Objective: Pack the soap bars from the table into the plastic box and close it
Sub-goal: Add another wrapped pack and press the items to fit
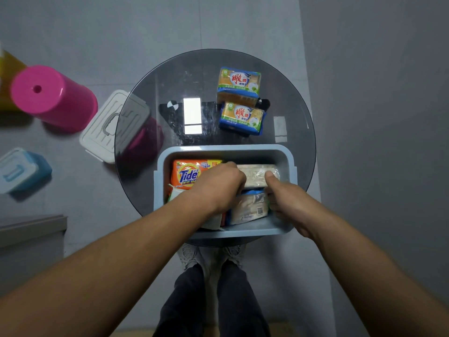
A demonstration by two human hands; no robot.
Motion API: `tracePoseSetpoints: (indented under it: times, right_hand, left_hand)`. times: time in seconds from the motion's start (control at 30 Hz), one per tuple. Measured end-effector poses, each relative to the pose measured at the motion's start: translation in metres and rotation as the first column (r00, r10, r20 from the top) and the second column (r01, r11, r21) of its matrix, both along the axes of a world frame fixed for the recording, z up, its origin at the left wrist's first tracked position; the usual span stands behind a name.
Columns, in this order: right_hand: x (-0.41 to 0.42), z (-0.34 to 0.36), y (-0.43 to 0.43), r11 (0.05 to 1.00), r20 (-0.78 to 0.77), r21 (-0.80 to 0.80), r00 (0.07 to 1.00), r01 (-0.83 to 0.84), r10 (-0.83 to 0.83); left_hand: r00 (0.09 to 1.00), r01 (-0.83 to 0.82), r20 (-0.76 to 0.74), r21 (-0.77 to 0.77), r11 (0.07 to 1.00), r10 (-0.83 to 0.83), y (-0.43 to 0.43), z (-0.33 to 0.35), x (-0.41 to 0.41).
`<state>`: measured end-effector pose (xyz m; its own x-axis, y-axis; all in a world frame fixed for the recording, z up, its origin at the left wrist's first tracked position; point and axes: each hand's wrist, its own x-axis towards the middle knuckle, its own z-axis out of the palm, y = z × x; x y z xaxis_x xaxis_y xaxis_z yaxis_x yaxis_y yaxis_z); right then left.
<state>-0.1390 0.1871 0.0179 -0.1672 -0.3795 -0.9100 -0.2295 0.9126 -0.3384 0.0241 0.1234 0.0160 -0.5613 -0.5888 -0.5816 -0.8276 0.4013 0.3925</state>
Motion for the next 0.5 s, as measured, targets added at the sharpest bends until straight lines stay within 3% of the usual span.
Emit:
tracePoseSetpoints:
  times: [0.2,0.37,0.5]
  right_hand:
    - [0.001,-0.001,0.001,0.999,0.006,-0.016,0.999,0.034,-0.034]
    - [-0.002,-0.001,0.004,0.990,0.112,-0.073,0.987,0.125,-0.116]
    - [-0.008,0.005,0.007,0.980,0.189,-0.103,0.971,0.168,-0.147]
  left_hand:
    - [0.989,-0.090,0.113,-0.047,0.995,0.094,0.000,-0.006,0.000]
    - [0.981,-0.102,0.155,-0.119,0.988,0.120,-0.002,-0.011,-0.008]
    - [0.961,-0.261,0.097,0.022,0.965,0.257,-0.015,-0.008,-0.006]
